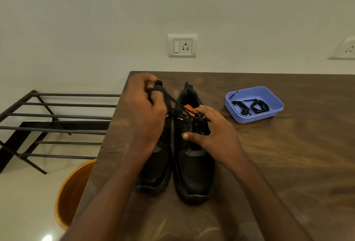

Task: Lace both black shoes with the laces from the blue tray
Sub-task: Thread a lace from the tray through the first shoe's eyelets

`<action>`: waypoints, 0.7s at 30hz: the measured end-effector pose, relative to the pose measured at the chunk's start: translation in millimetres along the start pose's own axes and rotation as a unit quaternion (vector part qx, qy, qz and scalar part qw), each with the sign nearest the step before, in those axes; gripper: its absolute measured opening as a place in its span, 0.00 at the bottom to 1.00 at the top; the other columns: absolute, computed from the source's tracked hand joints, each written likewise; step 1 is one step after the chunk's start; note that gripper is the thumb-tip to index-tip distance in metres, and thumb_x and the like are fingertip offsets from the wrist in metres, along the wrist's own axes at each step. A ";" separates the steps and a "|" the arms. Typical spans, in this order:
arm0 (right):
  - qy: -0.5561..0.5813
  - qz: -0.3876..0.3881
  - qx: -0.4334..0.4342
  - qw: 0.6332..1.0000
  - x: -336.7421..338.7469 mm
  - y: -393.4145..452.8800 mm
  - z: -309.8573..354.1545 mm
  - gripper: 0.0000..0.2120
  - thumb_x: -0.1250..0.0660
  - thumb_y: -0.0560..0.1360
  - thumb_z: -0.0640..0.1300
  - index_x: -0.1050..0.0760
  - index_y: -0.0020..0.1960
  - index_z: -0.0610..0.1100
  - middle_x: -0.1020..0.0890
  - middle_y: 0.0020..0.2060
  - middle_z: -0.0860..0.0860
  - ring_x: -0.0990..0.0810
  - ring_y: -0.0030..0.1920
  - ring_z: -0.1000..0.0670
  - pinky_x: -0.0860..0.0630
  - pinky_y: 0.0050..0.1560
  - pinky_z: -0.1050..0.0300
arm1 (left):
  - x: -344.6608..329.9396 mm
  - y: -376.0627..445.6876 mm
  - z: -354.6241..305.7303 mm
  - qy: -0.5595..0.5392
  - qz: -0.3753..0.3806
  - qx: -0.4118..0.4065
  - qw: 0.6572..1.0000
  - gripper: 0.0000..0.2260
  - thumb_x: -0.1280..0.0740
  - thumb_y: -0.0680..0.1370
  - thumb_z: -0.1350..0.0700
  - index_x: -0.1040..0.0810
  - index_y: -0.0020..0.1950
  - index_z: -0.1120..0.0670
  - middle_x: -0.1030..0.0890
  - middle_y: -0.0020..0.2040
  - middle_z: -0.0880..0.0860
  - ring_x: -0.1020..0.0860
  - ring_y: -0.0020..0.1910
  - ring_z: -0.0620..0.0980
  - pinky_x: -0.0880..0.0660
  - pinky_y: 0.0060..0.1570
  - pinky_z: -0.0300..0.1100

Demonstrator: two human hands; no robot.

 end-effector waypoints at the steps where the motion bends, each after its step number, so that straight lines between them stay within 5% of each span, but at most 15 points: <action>1: 0.005 0.000 0.009 1.000 0.4 0.4 2.2 0.32 0.18 0.67 0.54 0.25 0.68 0.60 0.27 0.71 0.62 0.30 0.68 0.63 0.32 0.66 0.64 | 5.1 0.4 11.5 -0.054 -0.006 0.055 0.997 0.14 0.40 0.81 0.63 0.27 0.59 0.46 0.22 0.49 0.45 0.17 0.44 0.49 0.16 0.44 0.57; 6: 0.041 -0.057 0.048 0.996 9.6 4.1 16.7 0.12 0.23 0.74 0.45 0.19 0.54 0.58 0.25 0.65 0.63 0.28 0.66 0.66 0.34 0.61 0.73 | -7.6 -8.4 25.0 -0.259 0.074 0.180 0.946 0.09 0.43 0.86 0.64 0.26 0.62 0.60 0.23 0.37 0.56 0.24 0.31 0.54 0.23 0.35 0.48; 9: 0.031 -0.075 0.085 0.993 7.6 4.1 29.1 0.08 0.23 0.74 0.42 0.17 0.50 0.51 0.21 0.61 0.61 0.23 0.63 0.60 0.24 0.63 0.58 | -17.7 -13.4 13.4 -0.275 0.117 0.171 0.939 0.09 0.40 0.85 0.59 0.26 0.62 0.63 0.25 0.35 0.56 0.31 0.27 0.52 0.31 0.28 0.45; 11: 0.044 -0.080 0.098 0.991 9.3 3.5 32.3 0.07 0.24 0.74 0.41 0.18 0.49 0.50 0.18 0.56 0.59 0.20 0.59 0.57 0.22 0.60 0.52 | -18.4 -14.8 7.1 -0.249 0.129 0.151 0.948 0.11 0.38 0.84 0.56 0.25 0.61 0.62 0.25 0.36 0.56 0.33 0.26 0.52 0.31 0.28 0.48; 14: 0.162 -0.115 0.018 0.980 28.5 1.7 19.8 0.05 0.25 0.76 0.40 0.17 0.50 0.49 0.14 0.47 0.56 0.16 0.51 0.57 0.20 0.52 0.60 | -8.2 -13.5 10.7 -0.210 0.105 0.144 0.961 0.09 0.35 0.83 0.58 0.25 0.61 0.59 0.22 0.40 0.52 0.31 0.27 0.50 0.22 0.40 0.65; 15: 0.234 -0.135 -0.025 0.963 36.2 0.7 10.3 0.05 0.26 0.77 0.39 0.17 0.51 0.47 0.14 0.45 0.54 0.15 0.48 0.58 0.21 0.49 0.64 | -1.5 -11.7 14.5 -0.197 0.086 0.148 0.965 0.08 0.35 0.83 0.59 0.25 0.61 0.58 0.21 0.42 0.51 0.29 0.27 0.49 0.20 0.40 0.64; 18: 0.442 -0.137 -0.136 0.876 40.1 -1.7 -20.3 0.06 0.30 0.79 0.39 0.20 0.56 0.42 0.13 0.45 0.49 0.14 0.49 0.53 0.23 0.48 0.60 | 21.7 -5.1 18.8 -0.179 0.015 0.158 0.971 0.09 0.39 0.82 0.67 0.24 0.60 0.60 0.21 0.43 0.52 0.27 0.27 0.51 0.28 0.26 0.39; 21: 0.634 -0.133 -0.157 0.746 41.1 -1.1 -34.5 0.06 0.34 0.81 0.47 0.22 0.54 0.46 0.21 0.37 0.51 0.18 0.43 0.50 0.25 0.49 0.53 | 38.5 0.1 18.3 -0.141 -0.021 0.138 0.980 0.13 0.40 0.76 0.71 0.22 0.57 0.62 0.23 0.42 0.56 0.27 0.29 0.52 0.30 0.26 0.37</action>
Point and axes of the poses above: each hand's wrist, its own y-axis towards the middle knuckle, its own x-axis out of the back of the hand, z = x × y, the point moved 10 cm from there along y, towards the middle knuckle
